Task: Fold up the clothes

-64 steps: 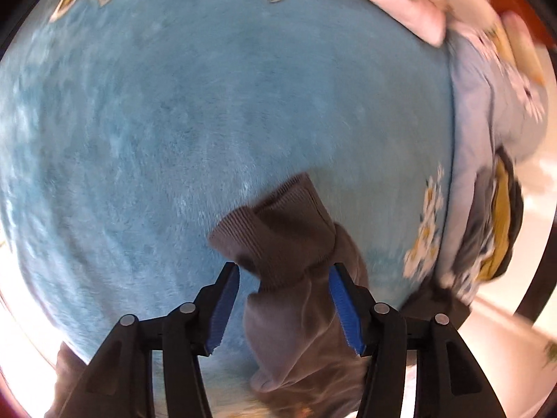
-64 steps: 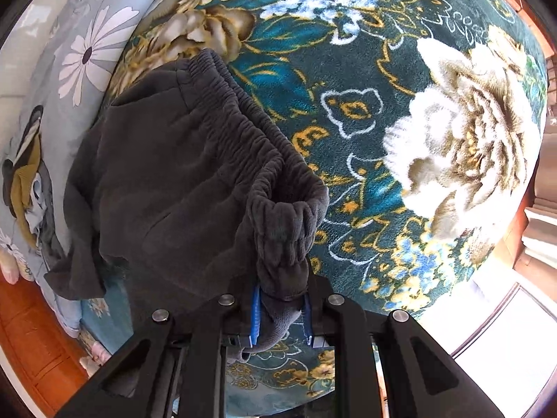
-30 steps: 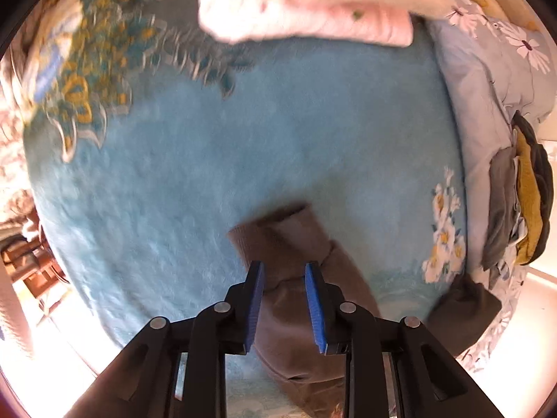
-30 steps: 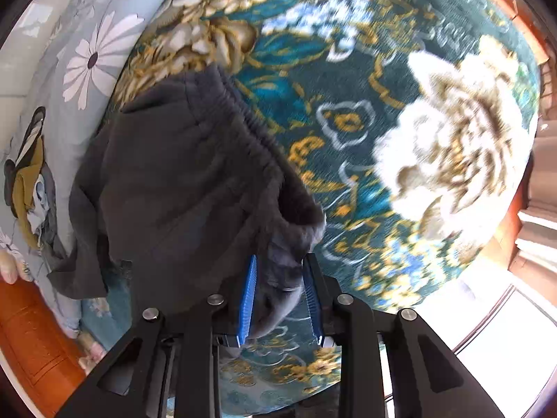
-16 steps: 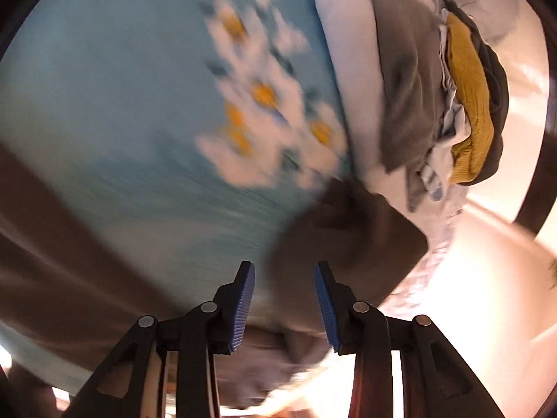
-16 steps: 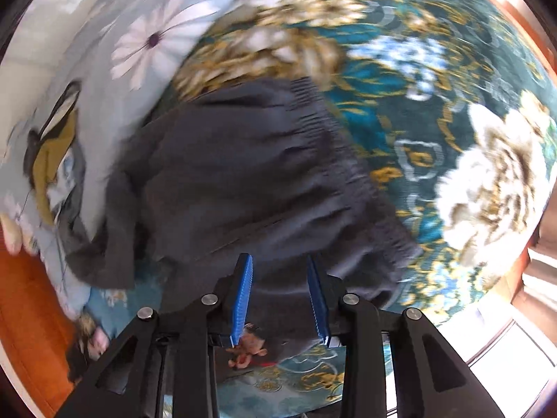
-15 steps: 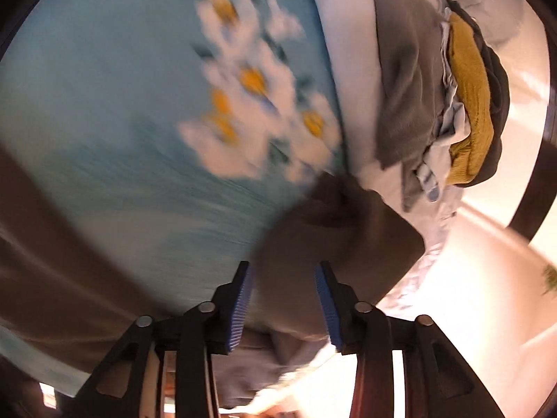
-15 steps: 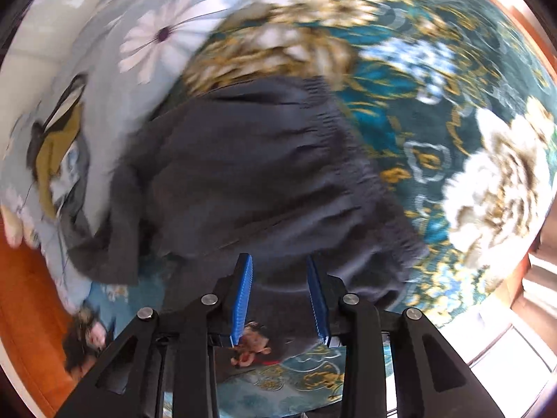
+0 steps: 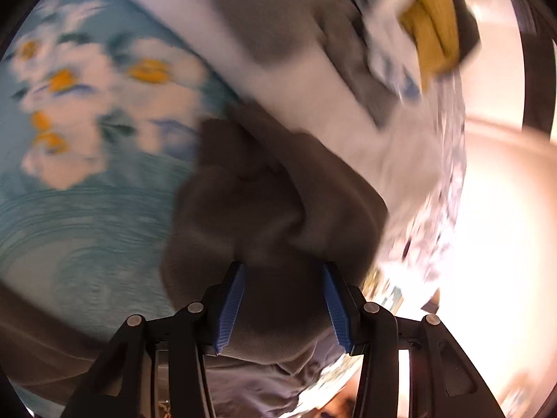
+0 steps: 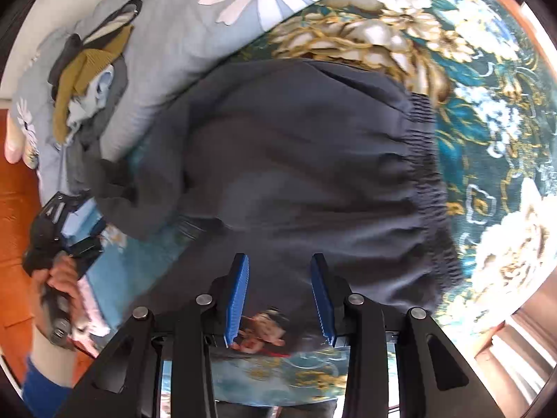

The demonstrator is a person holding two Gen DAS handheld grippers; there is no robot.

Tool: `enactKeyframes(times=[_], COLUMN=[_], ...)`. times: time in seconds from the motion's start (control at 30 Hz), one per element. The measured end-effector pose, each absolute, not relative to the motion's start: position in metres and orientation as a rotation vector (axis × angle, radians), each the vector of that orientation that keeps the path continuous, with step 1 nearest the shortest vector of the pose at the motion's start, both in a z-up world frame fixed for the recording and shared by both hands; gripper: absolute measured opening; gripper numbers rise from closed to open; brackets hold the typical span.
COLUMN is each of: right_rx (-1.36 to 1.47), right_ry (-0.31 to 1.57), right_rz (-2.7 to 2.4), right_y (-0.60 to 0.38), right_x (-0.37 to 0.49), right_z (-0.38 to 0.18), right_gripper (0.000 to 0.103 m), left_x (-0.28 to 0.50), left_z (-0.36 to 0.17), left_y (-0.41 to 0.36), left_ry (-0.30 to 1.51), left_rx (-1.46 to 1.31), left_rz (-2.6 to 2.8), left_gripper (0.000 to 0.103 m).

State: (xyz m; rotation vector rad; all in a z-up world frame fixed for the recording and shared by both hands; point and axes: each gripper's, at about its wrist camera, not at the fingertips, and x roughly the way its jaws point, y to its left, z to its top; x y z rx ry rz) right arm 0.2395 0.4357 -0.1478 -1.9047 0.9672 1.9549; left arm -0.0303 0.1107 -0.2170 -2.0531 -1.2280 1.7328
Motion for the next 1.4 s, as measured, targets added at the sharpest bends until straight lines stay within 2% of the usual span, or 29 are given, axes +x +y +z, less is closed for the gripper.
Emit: enactKeyframes(times=[0.17, 0.37, 0.53, 0.67, 0.83, 0.9, 0.97, 1.0, 1.1, 1.23, 1.4], right_rx=[-1.937, -1.942, -1.943, -1.934, -1.95, -1.937, -1.92, -1.912, -1.885, -1.853, -1.861], right_ry=[0.921, 0.904, 0.957, 1.014, 0.953, 0.945, 0.951, 0.956, 0.992, 1.045, 1.045], right_rz=[1.99, 1.992, 1.928, 1.897, 1.904, 1.902, 1.893, 1.882, 1.851, 1.831, 1.849], right_y=[0.429, 0.429, 0.434, 0.431, 0.428, 0.432, 0.438, 0.441, 0.448, 0.451, 0.446], right_x=[0.219, 0.212, 0.217, 0.219, 0.218, 0.219, 0.222, 0.224, 0.23, 0.235, 0.233], right_z=[-0.146, -0.148, -0.163, -0.17, -0.165, -0.162, -0.16, -0.16, -0.162, -0.164, -0.164], right_gripper=[0.038, 0.038, 0.038, 0.038, 0.038, 0.038, 0.038, 0.038, 0.038, 0.038, 0.038], left_x=[-0.04, -0.025, -0.016, -0.022, -0.032, -0.032, -0.031, -0.03, -0.031, -0.03, -0.013], left_z=[-0.223, -0.195, -0.227, -0.25, -0.272, -0.276, -0.276, -0.274, -0.255, -0.221, -0.165], left_y=[0.152, 0.089, 0.028, 0.03, 0.059, 0.061, 0.063, 0.064, 0.06, 0.041, -0.022], left_ry=[-1.015, -1.241, -1.298, -1.351, -1.27, -1.316, -1.402, -1.43, -1.443, -1.498, -1.472], left_rx=[-2.13, -1.902, -2.089, -2.109, -2.151, -2.147, -2.11, -2.083, -1.994, -1.848, -1.752], left_rz=[1.621, 1.672, 1.828, 1.746, 1.673, 1.652, 1.609, 1.604, 1.683, 1.792, 2.021], left_gripper=[0.049, 0.053, 0.054, 0.054, 0.056, 0.055, 0.052, 0.038, 0.009, 0.006, 0.006])
